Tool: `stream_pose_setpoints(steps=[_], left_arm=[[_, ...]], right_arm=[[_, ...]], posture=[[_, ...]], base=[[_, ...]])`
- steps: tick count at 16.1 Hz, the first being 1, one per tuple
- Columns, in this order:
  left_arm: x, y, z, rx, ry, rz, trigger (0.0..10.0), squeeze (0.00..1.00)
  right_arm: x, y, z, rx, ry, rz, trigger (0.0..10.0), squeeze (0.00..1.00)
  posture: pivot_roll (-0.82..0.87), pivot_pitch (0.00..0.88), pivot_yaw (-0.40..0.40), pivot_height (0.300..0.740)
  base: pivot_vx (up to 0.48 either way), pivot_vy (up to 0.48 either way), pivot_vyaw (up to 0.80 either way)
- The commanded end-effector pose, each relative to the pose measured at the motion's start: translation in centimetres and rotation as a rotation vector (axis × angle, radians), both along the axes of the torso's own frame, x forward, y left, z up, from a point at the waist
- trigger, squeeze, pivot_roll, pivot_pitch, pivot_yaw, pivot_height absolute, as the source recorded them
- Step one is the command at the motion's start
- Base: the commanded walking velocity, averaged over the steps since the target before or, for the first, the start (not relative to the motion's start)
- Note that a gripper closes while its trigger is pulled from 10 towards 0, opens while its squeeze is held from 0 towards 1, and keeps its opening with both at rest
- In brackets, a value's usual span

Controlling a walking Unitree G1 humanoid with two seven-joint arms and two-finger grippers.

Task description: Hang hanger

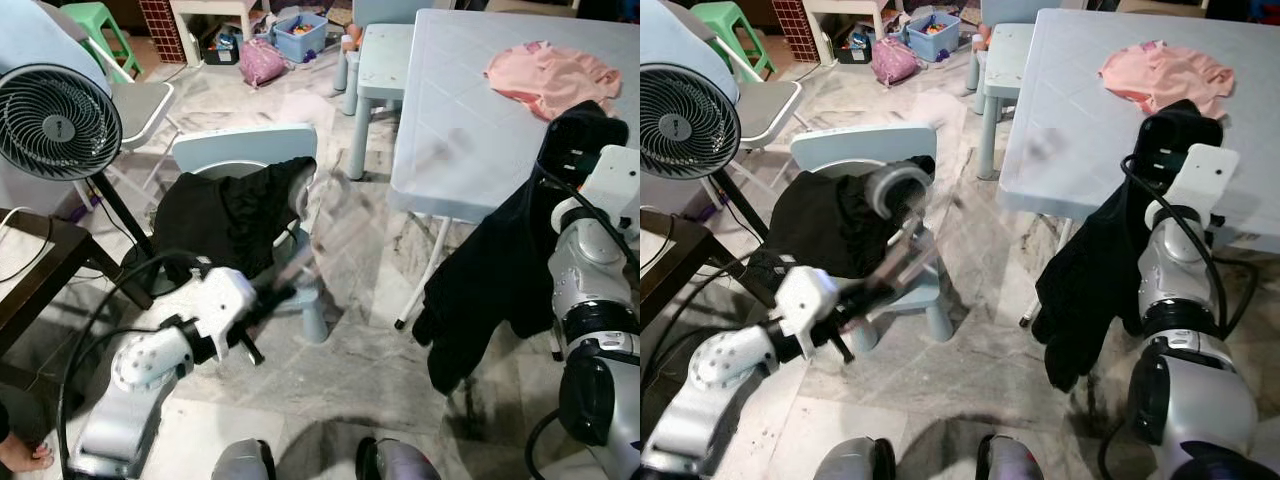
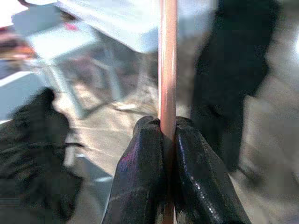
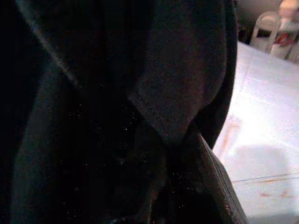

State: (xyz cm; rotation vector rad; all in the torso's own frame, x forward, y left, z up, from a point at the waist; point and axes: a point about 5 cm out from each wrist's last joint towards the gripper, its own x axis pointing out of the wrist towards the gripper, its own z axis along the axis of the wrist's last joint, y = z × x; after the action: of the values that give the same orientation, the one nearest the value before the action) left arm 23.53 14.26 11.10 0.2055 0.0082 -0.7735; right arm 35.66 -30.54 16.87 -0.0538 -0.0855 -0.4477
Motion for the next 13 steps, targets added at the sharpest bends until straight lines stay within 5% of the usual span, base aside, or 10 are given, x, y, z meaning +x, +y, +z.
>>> stream_pose_setpoints(steps=[1,3,4,5,11,13], left_arm=[[0.0,0.5,0.3,-0.004,-0.042,0.069,0.0,0.00],[0.0,-0.1,0.4,-0.023,-0.074,0.117,0.8,0.00],[0.1,-0.7,0.7,-0.027,-0.099,0.144,8.3,0.00],[0.2,-0.7,0.8,-0.014,-0.118,0.195,10.0,0.00],[1.3,0.5,0.2,-0.015,-0.120,0.395,10.0,0.00],[1.4,1.0,0.0,-0.014,-0.125,0.448,10.0,0.00]], right_arm=[[-0.3,-0.8,1.4,-0.061,-0.061,-0.033,0.0,0.00],[-1.0,-0.8,0.0,-0.082,-0.022,-0.026,0.0,0.00],[-1.5,-0.5,-1.1,-0.095,0.007,0.003,0.0,0.00],[-1.6,0.2,-1.8,-0.102,0.022,0.043,0.0,0.00],[-4.3,5.3,-4.2,-0.123,0.000,0.290,0.0,0.00],[-6.4,7.4,-4.2,-0.214,-0.043,0.391,0.0,0.00]], posture=[[0.03,0.067,-0.010,0.740],[0.02,0.059,-0.013,0.740],[0.01,0.054,-0.013,0.740],[0.00,0.051,-0.012,0.740],[0.00,0.004,-0.016,0.740],[-0.01,0.000,-0.017,0.740]], base=[[0.000,0.000,0.00],[0.000,0.000,0.00],[0.000,0.000,0.00],[0.000,0.000,0.00],[0.000,0.000,0.00],[0.000,0.000,0.00]])
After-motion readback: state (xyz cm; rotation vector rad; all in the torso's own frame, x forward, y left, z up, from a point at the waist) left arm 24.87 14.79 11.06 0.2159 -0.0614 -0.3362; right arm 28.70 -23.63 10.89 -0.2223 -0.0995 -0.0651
